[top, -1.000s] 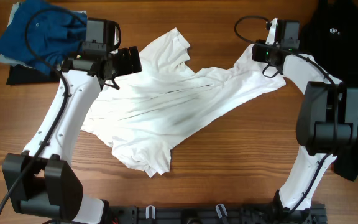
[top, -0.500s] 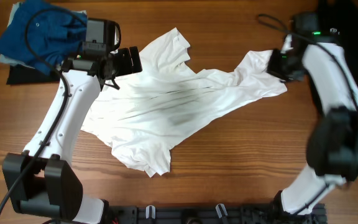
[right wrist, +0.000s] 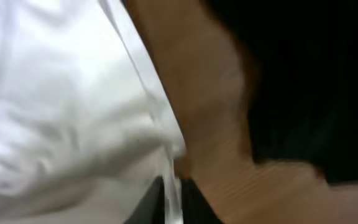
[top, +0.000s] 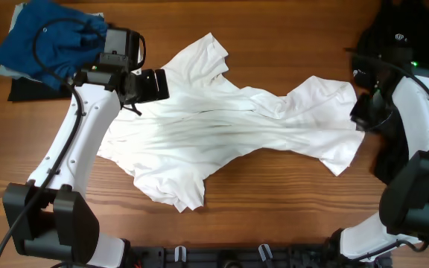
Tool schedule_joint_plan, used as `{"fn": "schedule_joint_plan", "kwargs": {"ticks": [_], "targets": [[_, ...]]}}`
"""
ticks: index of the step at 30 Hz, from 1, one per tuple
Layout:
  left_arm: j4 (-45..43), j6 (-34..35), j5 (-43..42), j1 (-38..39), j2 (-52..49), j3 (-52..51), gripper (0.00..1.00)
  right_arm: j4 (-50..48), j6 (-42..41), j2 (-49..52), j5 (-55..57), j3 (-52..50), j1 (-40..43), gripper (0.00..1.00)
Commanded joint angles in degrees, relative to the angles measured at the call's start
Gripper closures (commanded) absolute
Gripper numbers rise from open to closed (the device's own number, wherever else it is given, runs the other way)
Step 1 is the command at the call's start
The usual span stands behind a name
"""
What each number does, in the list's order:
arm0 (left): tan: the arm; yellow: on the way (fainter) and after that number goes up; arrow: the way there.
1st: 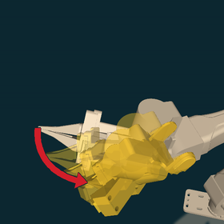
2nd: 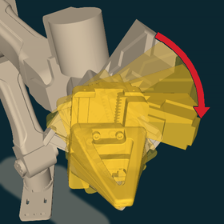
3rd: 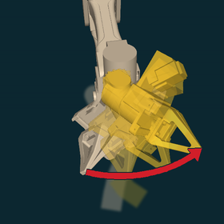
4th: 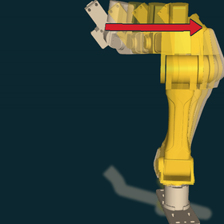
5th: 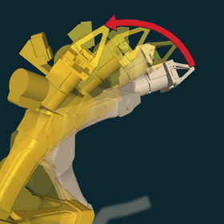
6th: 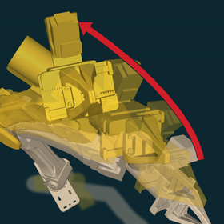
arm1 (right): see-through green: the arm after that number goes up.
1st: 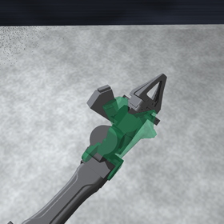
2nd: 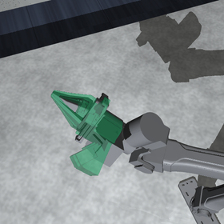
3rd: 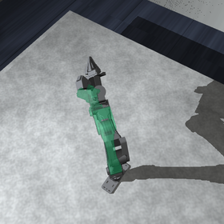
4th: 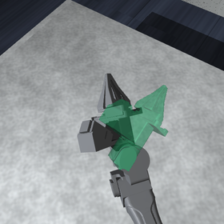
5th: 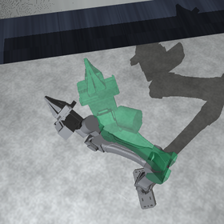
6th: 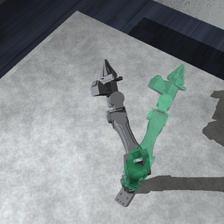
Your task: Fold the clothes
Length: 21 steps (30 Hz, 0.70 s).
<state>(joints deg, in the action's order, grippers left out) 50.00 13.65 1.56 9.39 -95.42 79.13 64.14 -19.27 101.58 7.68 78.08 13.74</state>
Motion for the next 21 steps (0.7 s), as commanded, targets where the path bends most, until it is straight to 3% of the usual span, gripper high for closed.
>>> {"fn": "schedule_joint_plan", "kwargs": {"ticks": [1,3,5,8,15,18,21], "targets": [[0.9,-1.4,-0.5,0.1,-0.4,0.6,0.0,-5.2,5.4,0.5,-4.5,1.0,0.0,0.51],[0.5,-1.4,-0.5,0.1,-0.4,0.6,0.0,-11.3,9.9,0.5,-9.4,1.9,-0.1,0.28],[0.2,-1.4,-0.5,0.1,-0.4,0.6,0.0,-15.8,11.5,1.0,-10.5,1.8,-0.7,0.26],[-0.2,-1.4,-0.5,0.1,-0.4,0.6,0.0,-19.1,10.1,4.8,-10.4,1.8,-2.6,0.28],[-1.1,-1.2,-0.5,0.1,-0.4,0.6,0.0,-28.1,-6.9,16.6,-10.1,1.8,-7.0,0.36],[-1.1,-1.2,-0.5,0.1,-0.4,0.6,0.0,-32.8,-7.9,18.6,-10.3,1.8,-7.5,0.39],[-1.1,-1.2,-0.5,0.1,-0.4,0.6,0.0,-36.5,-7.9,19.5,-10.4,1.8,-8.2,0.66]]}}
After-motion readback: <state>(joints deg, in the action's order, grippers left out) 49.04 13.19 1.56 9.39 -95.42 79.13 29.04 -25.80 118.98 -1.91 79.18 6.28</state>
